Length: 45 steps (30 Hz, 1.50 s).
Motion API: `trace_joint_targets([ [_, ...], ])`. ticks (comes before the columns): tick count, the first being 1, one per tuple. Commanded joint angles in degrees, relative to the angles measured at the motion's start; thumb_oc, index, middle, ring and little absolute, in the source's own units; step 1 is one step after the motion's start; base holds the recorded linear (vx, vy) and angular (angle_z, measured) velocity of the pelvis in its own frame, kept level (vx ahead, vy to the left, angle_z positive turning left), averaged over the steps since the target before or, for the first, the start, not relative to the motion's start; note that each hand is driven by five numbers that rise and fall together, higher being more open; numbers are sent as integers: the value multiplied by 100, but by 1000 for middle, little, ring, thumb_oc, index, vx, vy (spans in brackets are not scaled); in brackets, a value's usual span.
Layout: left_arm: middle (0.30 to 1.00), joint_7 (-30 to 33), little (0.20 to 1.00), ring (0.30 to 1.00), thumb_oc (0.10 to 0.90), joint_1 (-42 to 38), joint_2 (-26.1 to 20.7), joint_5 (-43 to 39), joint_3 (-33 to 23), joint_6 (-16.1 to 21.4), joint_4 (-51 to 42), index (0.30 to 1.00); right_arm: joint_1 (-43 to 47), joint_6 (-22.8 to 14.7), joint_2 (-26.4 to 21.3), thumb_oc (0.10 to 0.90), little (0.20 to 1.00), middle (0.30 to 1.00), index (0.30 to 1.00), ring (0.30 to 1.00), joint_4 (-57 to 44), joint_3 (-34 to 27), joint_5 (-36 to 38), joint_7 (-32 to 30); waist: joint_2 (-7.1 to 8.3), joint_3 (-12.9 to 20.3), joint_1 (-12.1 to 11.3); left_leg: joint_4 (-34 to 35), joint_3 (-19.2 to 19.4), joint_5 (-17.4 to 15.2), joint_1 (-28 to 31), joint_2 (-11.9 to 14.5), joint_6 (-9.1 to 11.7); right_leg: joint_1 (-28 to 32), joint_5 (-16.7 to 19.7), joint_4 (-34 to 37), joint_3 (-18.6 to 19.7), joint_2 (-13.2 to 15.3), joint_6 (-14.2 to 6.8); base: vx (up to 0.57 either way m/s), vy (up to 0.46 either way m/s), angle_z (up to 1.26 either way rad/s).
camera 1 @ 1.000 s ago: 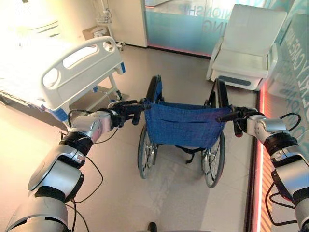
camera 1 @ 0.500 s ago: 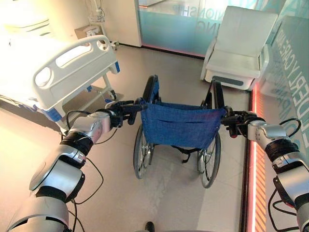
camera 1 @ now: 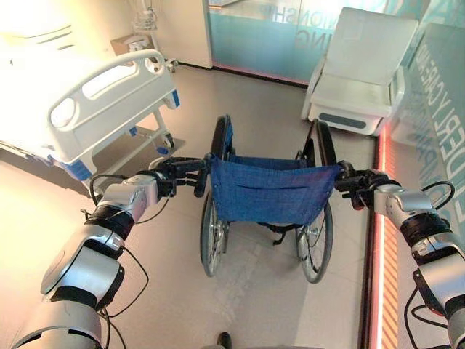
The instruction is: Push the wheelchair next to the bed
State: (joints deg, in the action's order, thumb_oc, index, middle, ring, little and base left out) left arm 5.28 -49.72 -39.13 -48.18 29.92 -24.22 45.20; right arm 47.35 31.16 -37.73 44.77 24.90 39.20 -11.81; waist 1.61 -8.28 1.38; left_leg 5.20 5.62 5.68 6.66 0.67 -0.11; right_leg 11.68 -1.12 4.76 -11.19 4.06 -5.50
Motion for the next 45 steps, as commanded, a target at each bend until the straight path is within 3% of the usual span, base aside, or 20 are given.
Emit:
trace_joint_targets([
  [1, 300, -258, 300, 300, 400, -876, 733, -105, 36, 255, -48, 300, 494, -408, 728, 400, 300, 300, 300, 300, -721, 122, 454, 783, -64, 66, -49, -45, 137, -553, 204, -374, -36, -516, 342, -408, 85, 104, -122, -13, 5, -4],
  [13, 300, -268, 300, 300, 400, -816, 957, -158, 63, 285, -168, 300, 384, -483, 864, 400, 300, 300, 300, 300, -858, 64, 459, 685, -66, 8, -45, -93, 121, -586, 252, -400, -70, -516, 324, -515, 107, 121, -136, -1, 0, 0],
  [21, 300, -573, 300, 300, 400, -750, 980, 290, 191, -222, -201, 300, 355, -424, 913, 400, 300, 300, 300, 300, -943, 78, 413, 621, -83, -7, -38, -129, 158, -606, 274, -400, -90, -502, 292, -568, 87, 132, -136, 0, 0, 0],
  [22, 542, -581, 542, 542, 562, -739, 983, 374, 243, -324, -200, 542, 347, -434, 926, 400, 300, 300, 300, 300, -937, 88, 373, 616, -86, -6, -39, -136, 174, -607, 274, -396, -89, -500, 292, -567, 81, 131, -140, 0, 0, 0],
  [23, 542, -571, 542, 542, 562, -740, 980, 360, 257, -332, -197, 542, 347, -440, 922, 400, 300, 300, 300, 300, -937, 93, 374, 614, -85, -7, -40, -138, 175, -608, 276, -396, -90, -499, 293, -568, 79, 131, -140, 0, 0, 0],
  [24, 900, -524, 900, 900, 800, -736, 978, 339, 273, -367, -189, 900, 356, -447, 912, 400, 300, 300, 300, 300, -930, 101, 387, 612, -84, -9, -42, -140, 174, -607, 277, -397, -90, -498, 296, -565, 74, 131, -139, 0, 0, 0],
  [31, 900, -59, 900, 900, 800, -723, 930, -161, 210, -222, -224, 900, 380, -412, 831, 400, 300, 300, 300, 300, -918, 98, 457, 558, -88, 22, -61, -119, 143, -607, 322, -387, -59, -420, 268, -524, 39, 107, -128, 0, 0, 0],
  [36, 900, 386, 900, 900, 800, -682, 835, -1064, -140, 279, -651, 900, 324, -298, 687, 400, 300, 300, 300, 300, -1079, -12, 504, 441, -90, 57, -107, -105, 76, -613, 338, -377, -25, -375, 233, -510, -30, 97, -109, -21, -19, 3],
  [41, 900, 575, 900, 900, 800, -611, 889, -1070, -421, 154, -1058, 900, 303, -220, 687, 400, 300, 300, 300, 300, -1179, -152, 524, 241, -116, 94, -178, -79, 13, -633, 345, -359, -26, -350, 173, -512, -124, 89, -72, -43, -22, 3],
  [45, 900, 359, 900, 900, 800, -616, 863, -852, -379, -22, -1031, 900, 397, -166, 643, 400, 300, 300, 300, 300, -1130, -158, 575, 222, -120, 125, -212, -61, -33, -625, 348, -363, -17, -319, 173, -471, -172, 77, -68, -30, -18, 8],
])
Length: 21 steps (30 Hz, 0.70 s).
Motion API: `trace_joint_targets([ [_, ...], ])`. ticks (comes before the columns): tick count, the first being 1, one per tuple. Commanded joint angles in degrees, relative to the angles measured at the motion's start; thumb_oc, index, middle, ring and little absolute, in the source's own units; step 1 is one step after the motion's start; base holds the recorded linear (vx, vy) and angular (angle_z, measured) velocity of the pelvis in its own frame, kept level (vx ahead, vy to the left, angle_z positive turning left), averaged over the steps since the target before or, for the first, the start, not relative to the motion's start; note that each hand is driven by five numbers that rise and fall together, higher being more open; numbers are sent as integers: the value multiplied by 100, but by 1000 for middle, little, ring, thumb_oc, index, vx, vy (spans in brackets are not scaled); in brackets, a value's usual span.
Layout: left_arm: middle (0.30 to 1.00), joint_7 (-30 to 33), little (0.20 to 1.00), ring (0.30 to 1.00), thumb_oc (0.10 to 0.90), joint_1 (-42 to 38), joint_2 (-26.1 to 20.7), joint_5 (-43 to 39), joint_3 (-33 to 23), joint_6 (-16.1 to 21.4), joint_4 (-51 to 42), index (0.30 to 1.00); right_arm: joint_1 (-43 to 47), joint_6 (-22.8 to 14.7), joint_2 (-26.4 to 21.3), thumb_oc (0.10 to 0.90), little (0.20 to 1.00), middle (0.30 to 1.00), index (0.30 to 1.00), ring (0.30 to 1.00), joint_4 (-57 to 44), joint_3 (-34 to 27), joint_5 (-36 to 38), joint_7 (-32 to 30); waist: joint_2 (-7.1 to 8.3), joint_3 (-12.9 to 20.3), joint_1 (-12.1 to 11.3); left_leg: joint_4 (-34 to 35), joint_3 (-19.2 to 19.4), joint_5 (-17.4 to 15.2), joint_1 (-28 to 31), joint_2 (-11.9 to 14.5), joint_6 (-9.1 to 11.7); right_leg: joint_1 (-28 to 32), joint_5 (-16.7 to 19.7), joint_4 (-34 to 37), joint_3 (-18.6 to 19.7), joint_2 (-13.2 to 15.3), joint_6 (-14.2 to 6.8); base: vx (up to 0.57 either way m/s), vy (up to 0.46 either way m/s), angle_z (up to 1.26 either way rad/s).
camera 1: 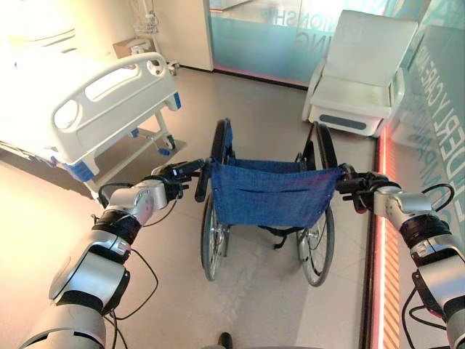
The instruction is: Push the wheelchair next to the bed
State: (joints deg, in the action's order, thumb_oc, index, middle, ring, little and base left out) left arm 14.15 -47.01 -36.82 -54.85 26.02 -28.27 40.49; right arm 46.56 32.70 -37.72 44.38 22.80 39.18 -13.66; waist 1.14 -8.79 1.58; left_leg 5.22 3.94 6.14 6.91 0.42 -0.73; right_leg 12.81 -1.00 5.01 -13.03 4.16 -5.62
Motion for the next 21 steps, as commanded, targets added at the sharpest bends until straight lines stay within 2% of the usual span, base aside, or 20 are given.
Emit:
trace_joint_targets([
  [1, 900, -620, 900, 900, 800, -892, 619, -155, 25, 361, -537, 900, 501, -295, 633, 400, 300, 300, 300, 300, -1080, 59, 583, 410, -74, 186, -237, -59, 127, -670, 325, -338, 48, -420, 161, -482, 2, 63, -55, -13, -17, 10],
  [7, 900, -900, 900, 900, 800, -908, 605, -105, 88, 426, -509, 900, 561, -279, 632, 400, 300, 300, 300, 300, -938, 108, 536, 482, -83, 236, -266, -34, 110, -663, 340, -320, 84, -358, 157, -400, -30, 35, -43, -1, -2, 1],
  [10, 900, -1061, 900, 900, 800, -914, 689, -333, 90, 813, -570, 900, 556, -295, 693, 400, 300, 300, 300, 300, -913, 155, 536, 440, -72, 236, -266, -31, 109, -662, 348, -310, 97, -327, 146, -375, -30, 19, -27, 0, 0, 0],
  [13, 900, -968, 900, 900, 800, -891, 776, -539, 9, 1251, -747, 900, 507, -316, 726, 400, 300, 300, 300, 300, -898, 158, 504, 434, -65, 252, -263, -22, 111, -667, 365, -296, 114, -296, 144, -344, -38, 8, -14, 0, 0, 0],
  [14, 900, -717, 900, 900, 800, -881, 839, -596, -68, 1566, -856, 900, 481, -345, 739, 400, 300, 300, 300, 300, -863, 143, 462, 463, -54, 256, -262, -22, 111, -671, 366, -289, 121, -286, 137, -333, -38, 2, -4, 0, 0, 0],
  [15, 900, -706, 900, 900, 800, -874, 841, -598, -66, 1568, -865, 900, 480, -347, 738, 400, 300, 300, 300, 300, -860, 143, 459, 467, -55, 257, -263, -22, 111, -671, 367, -289, 121, -284, 137, -332, -38, 1, -4, 0, 0, 0],
  [16, 900, -218, 900, 900, 800, -833, 952, -629, -194, 1910, -963, 900, 436, -405, 793, 400, 300, 300, 300, 300, -827, 122, 425, 455, -39, 263, -266, -22, 100, -679, 368, -283, 128, -269, 128, -317, -38, -7, 9, 0, 0, 0],
  [19, 900, 443, 900, 900, 800, -739, 1079, -507, -331, 2163, -1025, 900, 377, -438, 845, 400, 300, 300, 300, 300, -846, 88, 386, 423, -19, 268, -268, -22, 86, -684, 368, -278, 132, -252, 111, -308, -43, -14, 17, 0, 0, 0],
  [20, 900, 976, 900, 900, 800, -665, 1176, -354, -479, 2204, -1000, 900, 340, -439, 873, 400, 300, 300, 300, 300, -871, 47, 372, 374, 4, 273, -277, -22, 67, -682, 359, -276, 137, -243, 92, -302, -59, -16, 24, 0, 0, 0],
  [21, 900, 1115, 900, 900, 800, -651, 1194, -266, -515, 2193, -990, 900, 338, -441, 877, 400, 300, 300, 300, 300, -873, 36, 378, 357, 10, 275, -279, -22, 61, -680, 356, -275, 137, -242, 89, -301, -67, -16, 25, 0, 0, 0],
])
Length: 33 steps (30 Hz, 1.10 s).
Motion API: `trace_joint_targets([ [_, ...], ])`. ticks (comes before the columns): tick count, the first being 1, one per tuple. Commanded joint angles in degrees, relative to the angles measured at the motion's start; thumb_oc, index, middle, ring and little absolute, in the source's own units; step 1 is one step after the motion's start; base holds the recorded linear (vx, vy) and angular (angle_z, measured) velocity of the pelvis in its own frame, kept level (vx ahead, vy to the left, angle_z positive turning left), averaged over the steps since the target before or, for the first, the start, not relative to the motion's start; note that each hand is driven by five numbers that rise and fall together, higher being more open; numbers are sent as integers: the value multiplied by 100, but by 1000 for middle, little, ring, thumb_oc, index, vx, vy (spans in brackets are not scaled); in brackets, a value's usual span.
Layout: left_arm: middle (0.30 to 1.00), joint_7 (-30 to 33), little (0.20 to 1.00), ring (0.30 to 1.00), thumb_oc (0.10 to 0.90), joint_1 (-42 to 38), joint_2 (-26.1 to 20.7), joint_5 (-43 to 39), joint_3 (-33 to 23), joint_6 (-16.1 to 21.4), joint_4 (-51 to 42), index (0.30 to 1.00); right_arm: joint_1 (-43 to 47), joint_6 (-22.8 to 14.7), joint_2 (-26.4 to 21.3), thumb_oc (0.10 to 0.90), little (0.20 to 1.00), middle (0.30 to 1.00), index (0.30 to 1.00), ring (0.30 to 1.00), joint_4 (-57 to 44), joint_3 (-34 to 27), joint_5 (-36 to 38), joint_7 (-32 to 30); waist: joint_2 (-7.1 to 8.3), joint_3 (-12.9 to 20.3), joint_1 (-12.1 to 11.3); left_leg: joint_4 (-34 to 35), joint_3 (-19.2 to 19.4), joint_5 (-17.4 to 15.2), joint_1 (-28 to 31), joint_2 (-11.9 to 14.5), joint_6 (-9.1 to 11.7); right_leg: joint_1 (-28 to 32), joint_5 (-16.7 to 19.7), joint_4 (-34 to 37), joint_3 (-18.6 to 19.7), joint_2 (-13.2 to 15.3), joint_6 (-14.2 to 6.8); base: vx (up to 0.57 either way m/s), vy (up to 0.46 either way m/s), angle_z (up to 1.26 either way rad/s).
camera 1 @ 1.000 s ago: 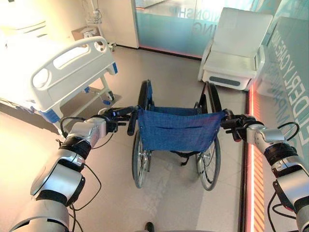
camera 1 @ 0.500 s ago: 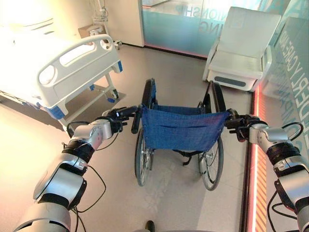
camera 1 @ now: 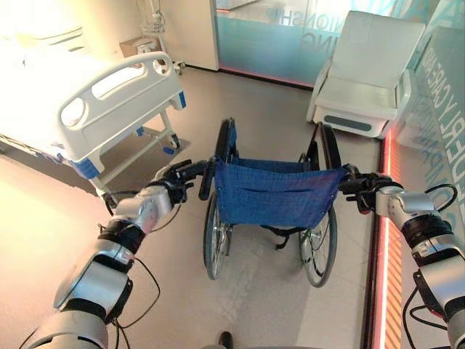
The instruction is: Push the wheelchair next to the bed
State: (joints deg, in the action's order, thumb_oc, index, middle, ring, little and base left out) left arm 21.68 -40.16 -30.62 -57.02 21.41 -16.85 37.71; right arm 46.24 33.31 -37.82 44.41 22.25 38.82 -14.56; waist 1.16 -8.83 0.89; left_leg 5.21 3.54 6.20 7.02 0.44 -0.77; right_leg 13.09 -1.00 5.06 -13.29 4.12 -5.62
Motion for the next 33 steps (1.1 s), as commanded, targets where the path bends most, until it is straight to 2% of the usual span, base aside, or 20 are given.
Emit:
trace_joint_targets([
  [1, 900, 507, 900, 900, 800, -1329, 587, 76, -90, 1064, -683, 900, 377, -500, 895, 400, 300, 300, 300, 300, -872, 79, 417, 425, 16, 279, -214, -21, 96, -684, 343, -278, 140, -269, 88, -304, -48, -11, 25, 0, 0, 0],
  [6, 900, 1098, 900, 900, 800, -1353, 529, 689, -160, 1070, -480, 900, 433, -454, 836, 400, 300, 300, 300, 300, -818, 41, 471, 390, 43, 290, -228, -21, 88, -673, 337, -275, 147, -250, 71, -300, -113, -1, 28, 0, 0, 0],
  [13, 900, 1395, 900, 900, 800, -1307, 398, 792, -186, 1288, -426, 900, 285, -551, 822, 400, 300, 300, 300, 300, -803, -13, 406, 380, 36, 298, -240, -21, 68, -668, 357, -281, 148, -204, 73, -274, -154, 10, 42, 0, 0, 0],
  [21, 900, 1111, 900, 900, 800, -1213, 355, 894, -171, 1427, -488, 900, 165, -597, 788, 400, 300, 300, 300, 300, -850, -71, 379, 356, 34, 294, -254, -21, 58, -669, 368, -280, 154, -169, 70, -254, -183, 18, 49, -1, 1, 0],
  [25, 900, 645, 900, 900, 800, -1176, 399, 754, -171, 1835, -566, 900, 150, -569, 802, 400, 300, 300, 300, 300, -853, -85, 327, 378, 35, 304, -245, -21, 55, -673, 377, -287, 156, -165, 76, -256, -171, 16, 49, -2, 2, 1],
  [26, 900, 573, 900, 900, 800, -1146, 426, 812, -184, 1838, -626, 900, 129, -581, 811, 400, 300, 300, 300, 300, -848, -94, 304, 393, 35, 305, -246, -21, 55, -677, 381, -281, 159, -161, 79, -252, -167, 14, 52, 0, 0, 0],
  [28, 900, 452, 900, 900, 800, -1120, 427, 706, -183, 1764, -691, 900, 100, -585, 823, 400, 300, 300, 300, 300, -843, -105, 257, 401, 31, 306, -244, -21, 49, -684, 389, -281, 157, -161, 82, -255, -154, 10, 52, 0, 0, 0],
  [33, 900, -209, 900, 900, 800, -1108, 450, 611, -69, 906, -701, 900, 126, -510, 866, 400, 300, 300, 300, 300, -871, -86, 217, 323, 17, 298, -229, -21, 69, -684, 406, -284, 156, -156, 101, -246, -138, 4, 44, 0, 0, 0],
])
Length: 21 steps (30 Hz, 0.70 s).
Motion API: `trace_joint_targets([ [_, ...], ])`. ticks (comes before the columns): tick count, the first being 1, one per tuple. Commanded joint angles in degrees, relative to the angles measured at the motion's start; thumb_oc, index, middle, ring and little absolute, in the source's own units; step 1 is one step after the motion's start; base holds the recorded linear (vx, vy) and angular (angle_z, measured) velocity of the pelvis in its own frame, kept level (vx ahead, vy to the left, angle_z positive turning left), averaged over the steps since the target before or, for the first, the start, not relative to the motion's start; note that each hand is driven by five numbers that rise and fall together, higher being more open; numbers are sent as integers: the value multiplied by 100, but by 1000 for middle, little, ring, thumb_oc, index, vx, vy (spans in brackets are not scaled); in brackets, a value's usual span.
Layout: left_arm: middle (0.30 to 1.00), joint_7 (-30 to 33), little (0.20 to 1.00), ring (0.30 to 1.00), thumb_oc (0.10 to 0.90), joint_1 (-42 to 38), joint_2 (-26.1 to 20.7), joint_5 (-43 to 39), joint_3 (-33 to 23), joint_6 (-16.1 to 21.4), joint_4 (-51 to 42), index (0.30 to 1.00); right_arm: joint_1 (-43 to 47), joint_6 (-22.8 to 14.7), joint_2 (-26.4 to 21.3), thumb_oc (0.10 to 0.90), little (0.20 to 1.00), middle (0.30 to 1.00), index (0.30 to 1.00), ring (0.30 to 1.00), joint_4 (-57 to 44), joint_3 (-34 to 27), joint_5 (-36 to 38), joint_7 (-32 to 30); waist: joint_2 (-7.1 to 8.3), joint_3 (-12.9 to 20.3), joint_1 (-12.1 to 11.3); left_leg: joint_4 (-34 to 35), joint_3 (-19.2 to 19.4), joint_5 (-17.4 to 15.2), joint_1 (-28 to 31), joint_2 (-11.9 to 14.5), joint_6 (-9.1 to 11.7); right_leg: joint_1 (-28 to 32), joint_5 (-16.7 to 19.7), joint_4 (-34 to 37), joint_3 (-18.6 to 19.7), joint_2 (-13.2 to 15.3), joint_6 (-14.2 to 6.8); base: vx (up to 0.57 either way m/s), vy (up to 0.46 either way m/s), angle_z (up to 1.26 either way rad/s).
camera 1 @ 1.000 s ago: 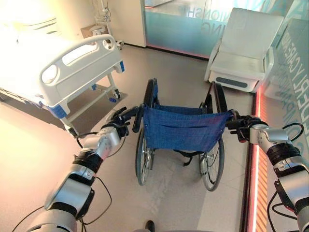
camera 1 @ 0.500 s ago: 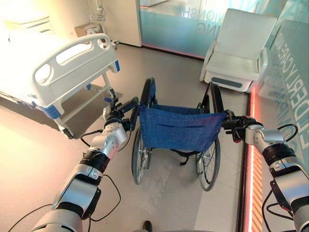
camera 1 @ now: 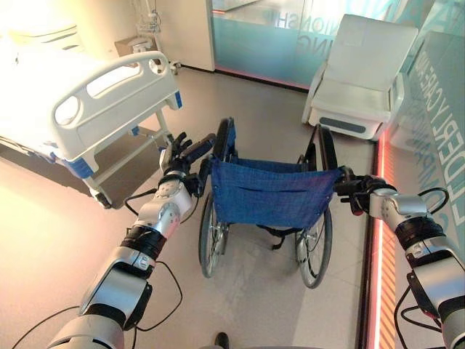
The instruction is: Push the wheelchair next to the bed
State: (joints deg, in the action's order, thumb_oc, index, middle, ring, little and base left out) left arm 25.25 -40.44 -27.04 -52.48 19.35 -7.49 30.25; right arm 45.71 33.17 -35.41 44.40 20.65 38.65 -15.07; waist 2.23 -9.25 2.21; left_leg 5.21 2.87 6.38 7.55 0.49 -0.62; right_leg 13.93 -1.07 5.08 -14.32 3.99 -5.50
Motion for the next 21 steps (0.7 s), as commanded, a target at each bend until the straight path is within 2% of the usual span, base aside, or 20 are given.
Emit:
trace_joint_targets([
  [1, 900, -832, 900, 900, 800, -1078, 60, 179, 203, -295, 88, 900, 213, -453, 589, 400, 300, 300, 300, 300, -856, 63, 224, 405, -101, 342, -356, -21, 146, -705, 358, -289, 136, -239, 116, -240, -25, 15, 28, 0, 0, 0],
  [6, 900, -1398, 900, 900, 800, -1175, -75, 322, 452, -1036, 326, 900, 335, -410, 554, 400, 300, 300, 300, 300, -783, 112, 295, 417, -145, 357, -335, -21, 177, -697, 364, -289, 135, -249, 131, -243, -2, 11, 14, 0, 0, 0],
  [7, 900, -1419, 900, 900, 800, -1223, -115, 376, 519, -1153, 404, 900, 369, -410, 549, 400, 300, 300, 300, 300, -753, 127, 300, 425, -156, 361, -331, -21, 186, -696, 364, -291, 132, -257, 135, -247, 3, 12, 8, 0, 0, 0],
  [9, 900, -1426, 900, 900, 800, -1316, -220, 509, 665, -1619, 590, 900, 435, -420, 533, 400, 300, 300, 300, 300, -693, 180, 338, 457, -181, 376, -322, -21, 202, -689, 362, -294, 132, -267, 148, -245, 6, 15, -3, 0, 0, 0],
  [10, 900, -1386, 900, 900, 800, -1374, -291, 711, 773, -2035, 711, 900, 459, -454, 538, 400, 300, 300, 300, 300, -659, 214, 371, 457, -197, 380, -320, -21, 206, -679, 359, -301, 127, -274, 154, -249, 8, 17, -8, 0, 0, 0],
  [11, 900, -1388, 900, 900, 800, -1383, -301, 715, 788, -2050, 731, 900, 467, -456, 537, 400, 300, 300, 300, 300, -656, 217, 376, 459, -197, 377, -319, -21, 209, -678, 359, -301, 126, -275, 155, -250, 9, 18, -10, 0, 0, 0],
  [13, 900, -1219, 900, 900, 800, -1458, -448, 1117, 987, -2350, 1016, 900, 536, -441, 495, 400, 300, 300, 300, 300, -627, 258, 440, 515, -208, 371, -311, -21, 220, -665, 348, -312, 119, -290, 172, -247, 12, 24, -24, 0, 0, 0],
  [16, 900, -1099, 900, 900, 800, -1491, -590, 1587, 1089, -2369, 1175, 900, 560, -433, 449, 400, 300, 300, 300, 300, -651, 296, 517, 513, -204, 363, -312, -21, 218, -654, 336, -322, 114, -298, 185, -239, 16, 29, -29, 0, 0, 0],
  [21, 900, -1096, 900, 900, 800, -1659, -744, 1916, 1210, -2342, 1468, 900, 635, -434, 407, 400, 300, 300, 300, 300, -550, 330, 544, 586, -200, 357, -304, -21, 241, -646, 316, -322, 116, -321, 199, -238, 33, 35, -37, 0, 0, 0],
])
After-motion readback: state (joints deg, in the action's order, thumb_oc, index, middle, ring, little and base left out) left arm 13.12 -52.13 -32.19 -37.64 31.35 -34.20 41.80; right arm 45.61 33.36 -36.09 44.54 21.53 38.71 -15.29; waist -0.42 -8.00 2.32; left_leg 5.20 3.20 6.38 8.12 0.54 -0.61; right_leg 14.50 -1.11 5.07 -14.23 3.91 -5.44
